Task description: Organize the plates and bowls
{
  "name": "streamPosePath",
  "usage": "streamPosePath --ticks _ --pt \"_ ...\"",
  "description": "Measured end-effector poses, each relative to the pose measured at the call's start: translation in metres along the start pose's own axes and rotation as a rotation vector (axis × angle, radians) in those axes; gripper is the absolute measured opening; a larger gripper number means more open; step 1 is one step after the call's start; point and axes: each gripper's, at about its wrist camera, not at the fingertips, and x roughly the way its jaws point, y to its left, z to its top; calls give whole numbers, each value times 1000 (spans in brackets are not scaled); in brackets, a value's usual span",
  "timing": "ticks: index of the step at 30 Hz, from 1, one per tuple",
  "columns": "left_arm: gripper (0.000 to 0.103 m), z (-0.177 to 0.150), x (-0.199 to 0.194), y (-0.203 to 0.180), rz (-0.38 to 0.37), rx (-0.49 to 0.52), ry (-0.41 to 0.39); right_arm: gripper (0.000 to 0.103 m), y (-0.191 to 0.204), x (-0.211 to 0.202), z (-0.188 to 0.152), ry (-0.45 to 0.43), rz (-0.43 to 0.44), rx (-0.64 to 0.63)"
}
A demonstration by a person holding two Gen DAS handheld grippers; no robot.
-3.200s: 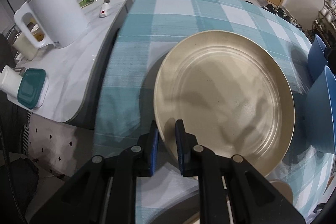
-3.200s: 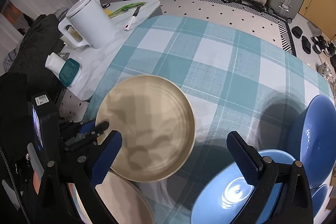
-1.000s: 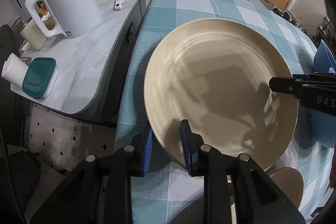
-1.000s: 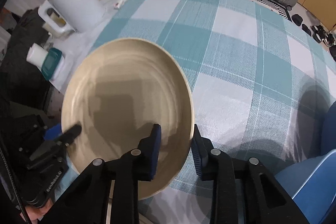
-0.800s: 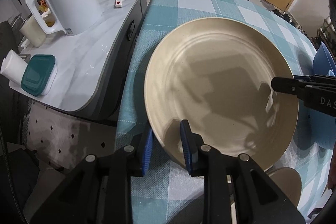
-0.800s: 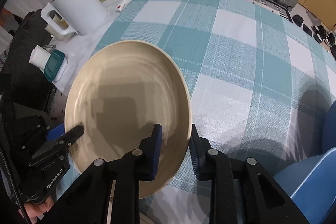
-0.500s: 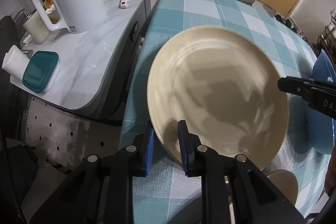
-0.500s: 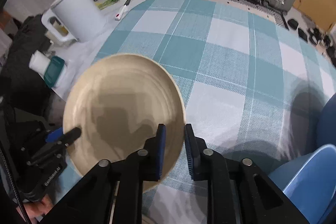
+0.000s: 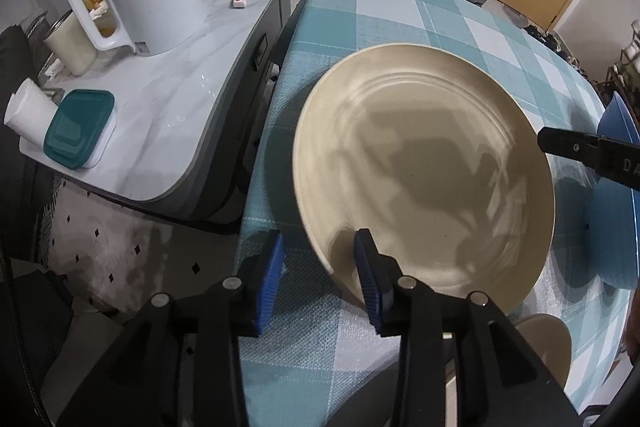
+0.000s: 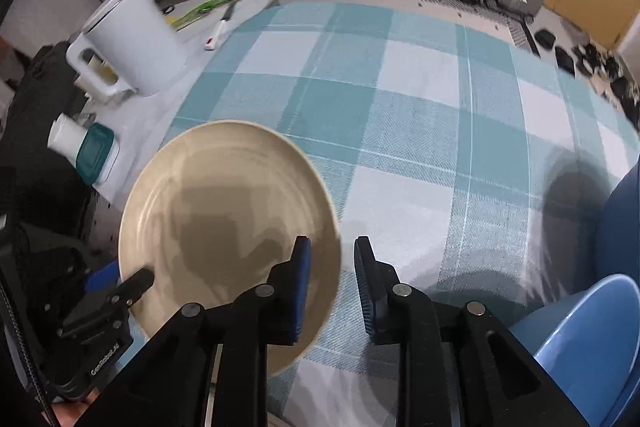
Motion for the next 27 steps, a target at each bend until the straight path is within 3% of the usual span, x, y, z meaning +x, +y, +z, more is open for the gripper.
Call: streamPosePath --ticks 5,9,17,27 --pt "40 1 3 0 -22 -18 4 23 2 17 -3 57 57 -4" --pt "42 1 4 -2 -17 -19 -4 23 5 28 -5 68 51 -10" --pt "45 0 3 -5 -4 -7 -26 24 12 28 -11 10 21 -69" --pt "46 1 3 -9 21 25 -48 26 11 30 -8 16 20 -54"
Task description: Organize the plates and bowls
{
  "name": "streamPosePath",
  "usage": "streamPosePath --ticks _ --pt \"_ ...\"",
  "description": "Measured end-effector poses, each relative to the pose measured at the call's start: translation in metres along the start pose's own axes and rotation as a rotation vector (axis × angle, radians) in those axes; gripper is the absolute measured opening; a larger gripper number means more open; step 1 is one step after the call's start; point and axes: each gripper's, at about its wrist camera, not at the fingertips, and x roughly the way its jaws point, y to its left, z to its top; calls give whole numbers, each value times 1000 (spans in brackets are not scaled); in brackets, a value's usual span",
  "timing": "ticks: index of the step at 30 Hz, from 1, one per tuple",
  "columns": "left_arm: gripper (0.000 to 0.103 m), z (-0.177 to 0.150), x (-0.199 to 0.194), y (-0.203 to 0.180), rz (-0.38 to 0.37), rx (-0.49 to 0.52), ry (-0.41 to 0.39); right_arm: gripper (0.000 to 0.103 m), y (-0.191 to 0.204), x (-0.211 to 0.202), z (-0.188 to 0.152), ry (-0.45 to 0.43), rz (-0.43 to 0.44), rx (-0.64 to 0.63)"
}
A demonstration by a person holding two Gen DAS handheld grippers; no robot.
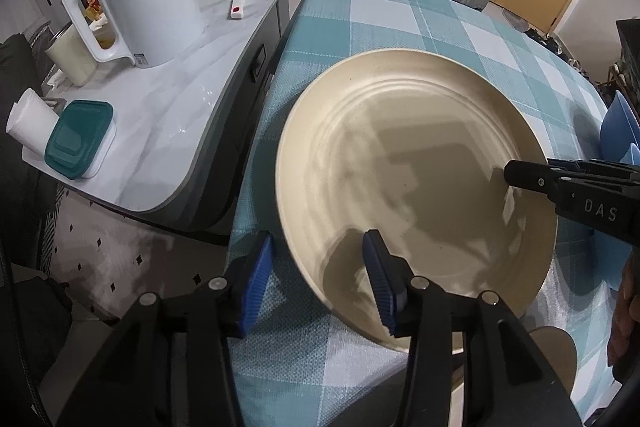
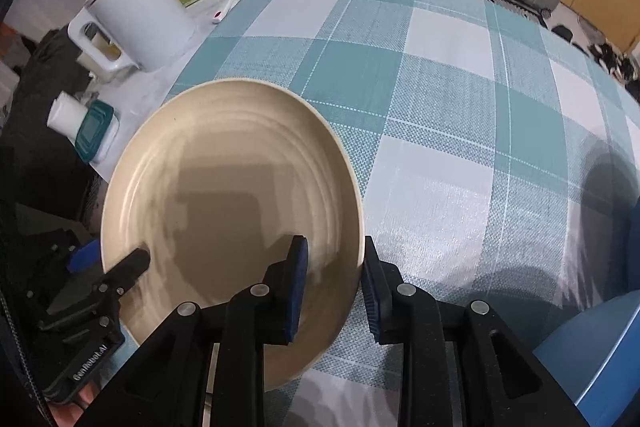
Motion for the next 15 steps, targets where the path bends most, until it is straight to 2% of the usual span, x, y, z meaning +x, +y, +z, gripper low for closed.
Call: streamPosePath --ticks 4,8,10,15 --pt "45 -1 0 -1 -1 12 -14 23 1 -2 -1 -17 -9 -2" --pt "44 0 1 0 -67 -8 23 17 2 -3 -4 -32 5 -4" --pt "43 1 1 -2 -49 4 32 16 2 -5 -4 -32 1 1" --pt "40 0 -4 0 -66 -5 27 14 0 -13 -5 -52 11 5"
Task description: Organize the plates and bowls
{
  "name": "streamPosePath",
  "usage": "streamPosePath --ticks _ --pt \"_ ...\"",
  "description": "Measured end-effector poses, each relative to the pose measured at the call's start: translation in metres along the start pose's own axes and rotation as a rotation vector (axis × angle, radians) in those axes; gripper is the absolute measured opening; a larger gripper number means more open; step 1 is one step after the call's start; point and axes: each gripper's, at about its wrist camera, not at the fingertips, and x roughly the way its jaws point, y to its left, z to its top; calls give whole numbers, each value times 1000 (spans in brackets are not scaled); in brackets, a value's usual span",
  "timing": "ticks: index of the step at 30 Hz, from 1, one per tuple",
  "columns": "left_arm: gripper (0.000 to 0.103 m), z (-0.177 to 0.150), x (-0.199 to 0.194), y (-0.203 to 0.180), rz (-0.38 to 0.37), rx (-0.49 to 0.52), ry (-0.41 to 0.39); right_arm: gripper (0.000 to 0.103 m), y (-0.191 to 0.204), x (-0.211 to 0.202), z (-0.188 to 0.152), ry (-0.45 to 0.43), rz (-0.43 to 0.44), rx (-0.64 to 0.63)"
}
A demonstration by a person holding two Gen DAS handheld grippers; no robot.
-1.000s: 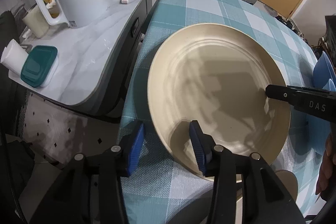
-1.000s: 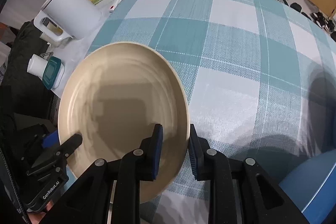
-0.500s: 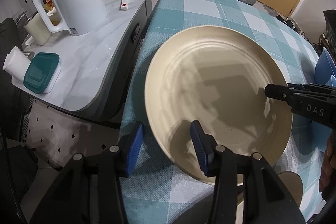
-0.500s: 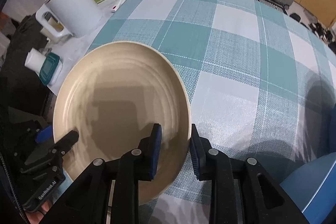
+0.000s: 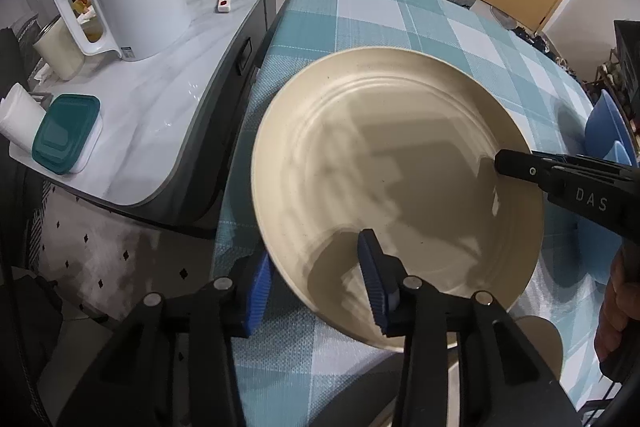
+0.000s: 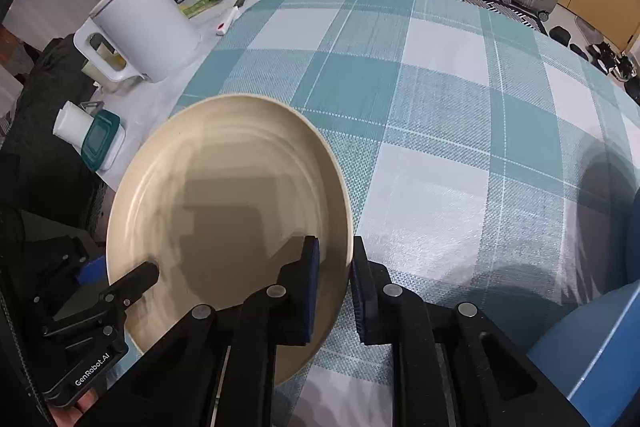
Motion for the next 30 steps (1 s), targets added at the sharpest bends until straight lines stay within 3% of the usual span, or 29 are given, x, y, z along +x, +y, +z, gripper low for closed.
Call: streamPosePath --ticks 16,30 --pt "35 -3 -28 -3 20 -6 -35 14 0 -33 -9 -58 23 10" --pt "35 -18 -62 -17 34 11 -71 14 3 -78 -38 -113 42 3"
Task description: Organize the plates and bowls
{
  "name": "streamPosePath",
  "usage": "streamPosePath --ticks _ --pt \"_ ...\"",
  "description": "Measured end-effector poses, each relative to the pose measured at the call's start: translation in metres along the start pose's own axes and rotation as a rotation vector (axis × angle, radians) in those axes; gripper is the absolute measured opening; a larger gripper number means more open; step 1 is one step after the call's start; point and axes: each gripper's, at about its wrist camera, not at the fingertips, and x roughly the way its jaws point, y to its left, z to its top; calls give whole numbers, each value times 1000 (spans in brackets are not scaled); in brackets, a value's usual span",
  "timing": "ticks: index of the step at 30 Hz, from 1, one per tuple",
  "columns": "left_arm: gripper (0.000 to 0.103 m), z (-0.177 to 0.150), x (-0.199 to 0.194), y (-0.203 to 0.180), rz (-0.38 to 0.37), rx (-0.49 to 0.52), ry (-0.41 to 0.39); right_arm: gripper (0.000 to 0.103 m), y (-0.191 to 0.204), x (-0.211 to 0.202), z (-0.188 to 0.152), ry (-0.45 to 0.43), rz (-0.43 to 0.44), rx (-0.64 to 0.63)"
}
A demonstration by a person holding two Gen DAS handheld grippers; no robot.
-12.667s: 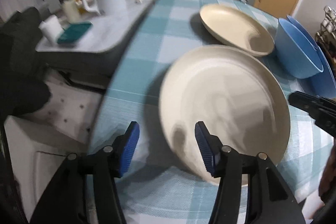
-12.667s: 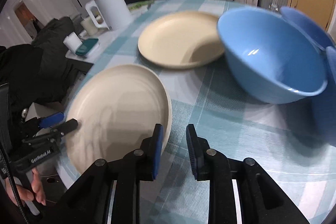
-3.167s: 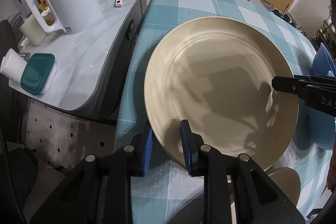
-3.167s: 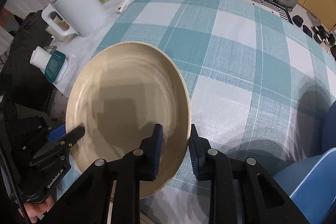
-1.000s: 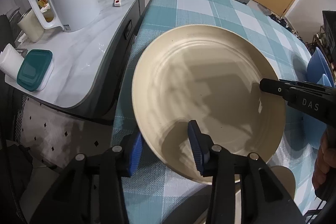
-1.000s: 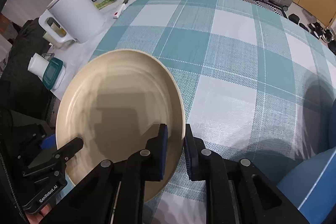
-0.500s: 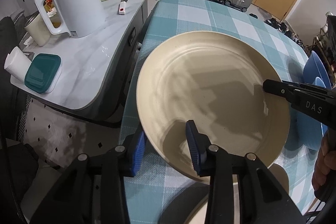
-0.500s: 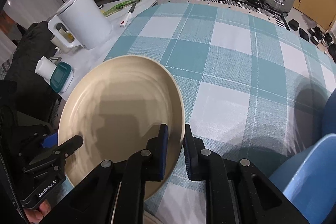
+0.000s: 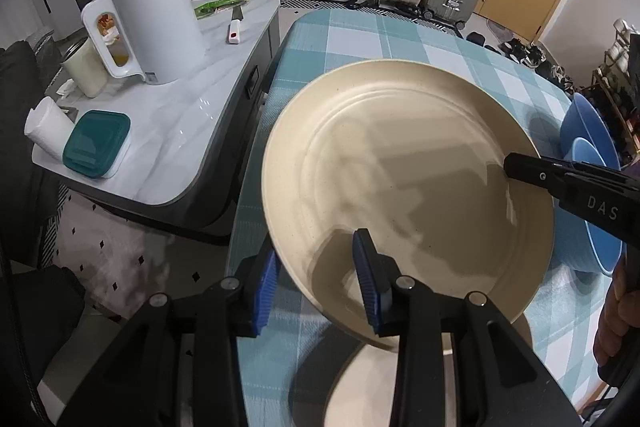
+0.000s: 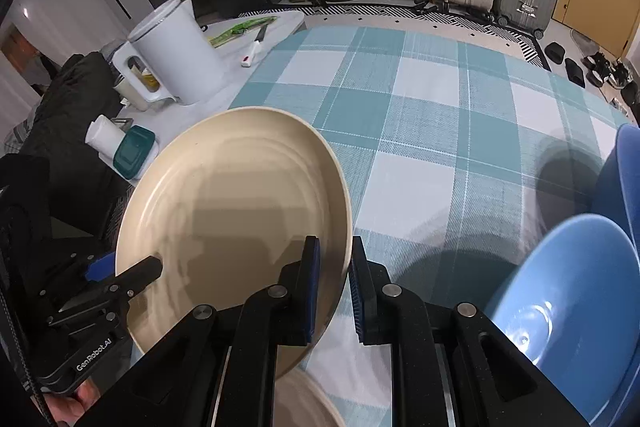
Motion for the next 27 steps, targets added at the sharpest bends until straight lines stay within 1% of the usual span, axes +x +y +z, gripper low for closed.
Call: streamPosePath --ticks 7,13,19,27 --pt "35 -17 -20 -7 11 11 -12 14 5 -23 -25 -22 5 8" --pt "35 -41 -31 -11 15 3 -14 14 10 -39 -56 -35 10 12" --pt "35 -67 -39 -18 20 15 -20 14 5 -44 -89 -39 28 39" --pt "35 -96 -40 -23 14 23 -9 14 4 -44 -122 -32 34 30"
